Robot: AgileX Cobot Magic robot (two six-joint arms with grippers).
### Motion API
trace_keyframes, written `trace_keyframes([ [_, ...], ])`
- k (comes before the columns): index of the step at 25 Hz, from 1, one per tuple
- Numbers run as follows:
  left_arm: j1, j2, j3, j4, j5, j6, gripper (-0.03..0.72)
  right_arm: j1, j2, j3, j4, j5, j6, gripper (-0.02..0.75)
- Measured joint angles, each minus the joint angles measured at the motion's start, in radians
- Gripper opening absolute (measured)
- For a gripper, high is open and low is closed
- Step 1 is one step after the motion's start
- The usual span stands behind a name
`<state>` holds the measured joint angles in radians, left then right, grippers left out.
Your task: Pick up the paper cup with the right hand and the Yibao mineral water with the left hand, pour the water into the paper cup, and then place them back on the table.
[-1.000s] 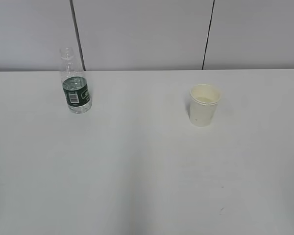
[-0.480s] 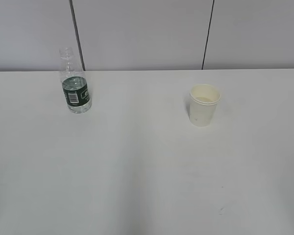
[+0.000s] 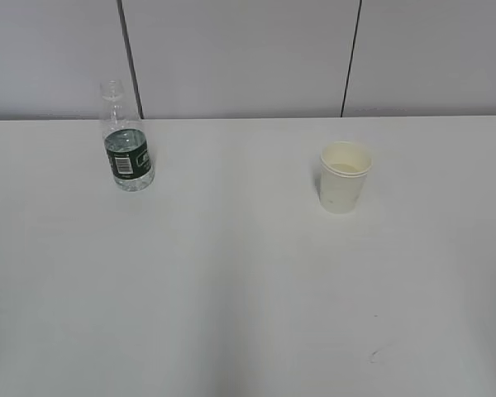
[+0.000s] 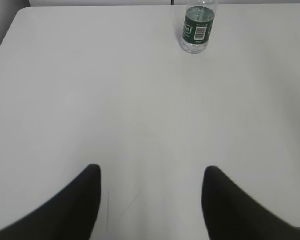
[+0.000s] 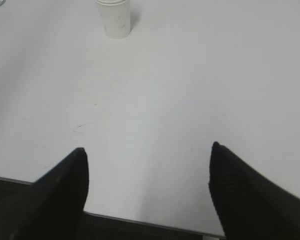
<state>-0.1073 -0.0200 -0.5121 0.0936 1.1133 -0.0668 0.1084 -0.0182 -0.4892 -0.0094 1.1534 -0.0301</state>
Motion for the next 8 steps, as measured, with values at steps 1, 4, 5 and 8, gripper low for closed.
trace_keyframes([
  [1,0.000,0.000,0.000,0.000,0.000,0.000,0.406,0.000,0.000,0.000,-0.002,0.000,0.000,0.585],
  [4,0.000,0.000,0.000,0.000,0.000,0.000,0.406,0.000,0.000,0.000,-0.002,-0.002,-0.002,0.585],
  [5,0.000,0.000,0.000,0.000,0.000,0.000,0.406,0.000,0.000,0.000,-0.002,-0.002,-0.002,0.585],
  [8,0.000,0.000,0.000,0.000,0.000,0.000,0.406,0.000,0.000,0.000,-0.002,-0.002,-0.002,0.585],
])
